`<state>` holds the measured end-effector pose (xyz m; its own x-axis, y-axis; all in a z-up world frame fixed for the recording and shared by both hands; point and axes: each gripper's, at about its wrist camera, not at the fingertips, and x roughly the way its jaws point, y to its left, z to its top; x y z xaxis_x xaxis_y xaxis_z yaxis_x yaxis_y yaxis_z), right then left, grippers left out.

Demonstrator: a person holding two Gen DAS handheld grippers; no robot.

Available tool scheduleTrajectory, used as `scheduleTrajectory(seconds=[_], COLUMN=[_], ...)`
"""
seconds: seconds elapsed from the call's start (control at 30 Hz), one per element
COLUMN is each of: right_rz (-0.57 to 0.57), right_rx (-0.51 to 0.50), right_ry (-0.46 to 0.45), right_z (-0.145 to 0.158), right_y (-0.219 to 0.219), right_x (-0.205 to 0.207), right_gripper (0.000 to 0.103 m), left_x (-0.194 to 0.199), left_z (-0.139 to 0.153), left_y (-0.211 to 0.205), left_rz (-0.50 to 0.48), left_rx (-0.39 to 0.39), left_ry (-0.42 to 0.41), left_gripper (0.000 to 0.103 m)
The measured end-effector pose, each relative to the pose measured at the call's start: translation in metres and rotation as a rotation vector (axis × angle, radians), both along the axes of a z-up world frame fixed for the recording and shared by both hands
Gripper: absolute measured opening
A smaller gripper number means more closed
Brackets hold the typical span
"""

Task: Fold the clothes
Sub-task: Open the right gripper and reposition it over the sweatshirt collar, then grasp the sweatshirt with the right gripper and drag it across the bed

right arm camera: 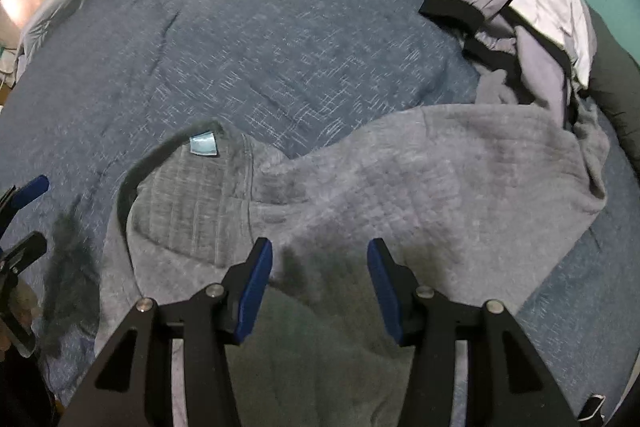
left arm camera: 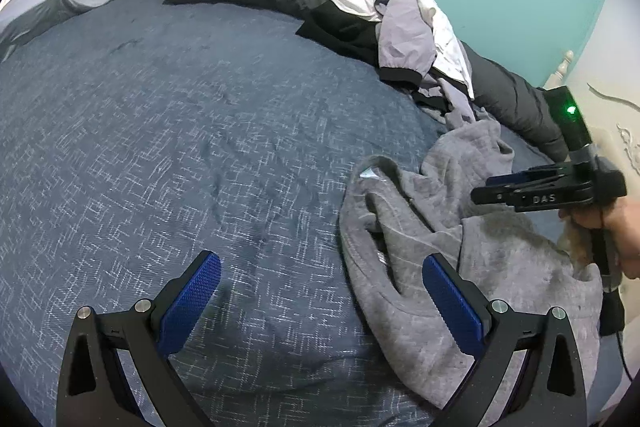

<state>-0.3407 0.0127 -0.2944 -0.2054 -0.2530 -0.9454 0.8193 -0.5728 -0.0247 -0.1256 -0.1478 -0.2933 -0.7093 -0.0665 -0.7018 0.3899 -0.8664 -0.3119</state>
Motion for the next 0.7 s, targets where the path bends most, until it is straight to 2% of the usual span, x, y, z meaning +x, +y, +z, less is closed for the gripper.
scheduleTrajectory(seconds=[0.1,0.13,0.17,0.2,0.27,0.33,0.47,0.7], right_rz=[0.019,0.019,0.018,0.016,0.008,-0.001,-0.047,-0.182], right_rx=[0.009,0.014,0.021,0.028,0.039,0.040,-0.035,-0.182], right_ry=[-0.015,-0.023,-0.027,-0.030,-0.031,-0.029,0.008,0.155], right_z=[-0.008,-0.011,-0.014,-0.017,-0.023,-0.025,-0.008,0.064], right_y=[-0.008,-0.012,-0.015,-0.018,-0.021,-0.020,-0.008,0.043], right_x=[-0.003,-0.005,-0.006,-0.006,-0.007,-0.008,-0.013,-0.037], right_gripper=[0.050,0.047,0.038,0.034,0.011,0.005,0.002,0.002], left_x=[-0.001,-0.001,-0.002,-0.002,-0.003,-0.003,-0.003,-0.003], left_z=[-0.002,-0.003,-0.003,-0.004,-0.005,-0.006,-0.007,-0.005], left_y=[-0.002,-0.002,-0.002,-0.001,-0.001,-0.002,-0.003,0.001], left_rz=[0.004,0.003,0.001,-0.001,-0.003,0.000,0.003,-0.003], left_rx=[0.001,0.001,0.000,0.000,0.001,0.007,0.021,0.021], left_ry=[-0.006,-0.008,-0.011,-0.012,-0.014,-0.016,-0.018,-0.015], left_gripper=[0.103,0.103,0.103,0.103,0.103,0.103,0.103,0.103])
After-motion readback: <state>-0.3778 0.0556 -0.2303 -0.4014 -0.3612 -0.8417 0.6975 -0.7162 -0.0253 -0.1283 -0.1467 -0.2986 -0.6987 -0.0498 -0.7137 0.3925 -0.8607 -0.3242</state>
